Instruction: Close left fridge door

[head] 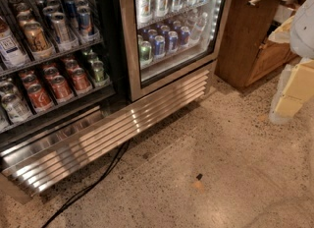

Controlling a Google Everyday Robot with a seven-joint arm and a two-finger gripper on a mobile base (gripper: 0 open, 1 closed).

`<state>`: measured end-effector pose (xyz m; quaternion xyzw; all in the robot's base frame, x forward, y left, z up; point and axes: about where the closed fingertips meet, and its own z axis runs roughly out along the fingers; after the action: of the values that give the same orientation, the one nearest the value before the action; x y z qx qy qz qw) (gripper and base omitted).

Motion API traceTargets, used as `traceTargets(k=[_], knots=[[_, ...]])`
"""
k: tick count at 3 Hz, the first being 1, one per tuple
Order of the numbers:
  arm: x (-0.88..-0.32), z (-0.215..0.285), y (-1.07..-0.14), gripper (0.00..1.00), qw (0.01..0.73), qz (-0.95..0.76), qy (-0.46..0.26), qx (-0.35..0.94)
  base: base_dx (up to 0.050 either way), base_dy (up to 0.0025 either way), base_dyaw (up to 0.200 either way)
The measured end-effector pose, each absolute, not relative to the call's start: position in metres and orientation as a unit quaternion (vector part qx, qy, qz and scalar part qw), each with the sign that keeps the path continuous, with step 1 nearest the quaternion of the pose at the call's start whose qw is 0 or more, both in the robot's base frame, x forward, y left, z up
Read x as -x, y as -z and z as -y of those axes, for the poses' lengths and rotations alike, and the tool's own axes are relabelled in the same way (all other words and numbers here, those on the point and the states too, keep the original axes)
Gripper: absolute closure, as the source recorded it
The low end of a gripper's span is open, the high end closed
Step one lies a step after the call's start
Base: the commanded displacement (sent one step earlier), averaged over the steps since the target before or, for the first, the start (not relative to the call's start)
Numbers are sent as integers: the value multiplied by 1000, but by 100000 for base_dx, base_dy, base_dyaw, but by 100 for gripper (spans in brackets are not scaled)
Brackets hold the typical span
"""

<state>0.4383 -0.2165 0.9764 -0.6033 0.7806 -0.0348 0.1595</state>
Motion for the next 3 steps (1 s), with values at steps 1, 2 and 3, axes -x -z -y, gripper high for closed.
traceTargets(k=[1, 2, 3], knots=[[-438, 217, -976, 0, 160, -781, 35, 603, -5001, -2, 16], [-438, 217, -976, 0, 160, -781, 35, 603, -5002, 3, -20], [-438, 217, -976, 0, 160, -781, 35, 603, -5008, 14, -93]])
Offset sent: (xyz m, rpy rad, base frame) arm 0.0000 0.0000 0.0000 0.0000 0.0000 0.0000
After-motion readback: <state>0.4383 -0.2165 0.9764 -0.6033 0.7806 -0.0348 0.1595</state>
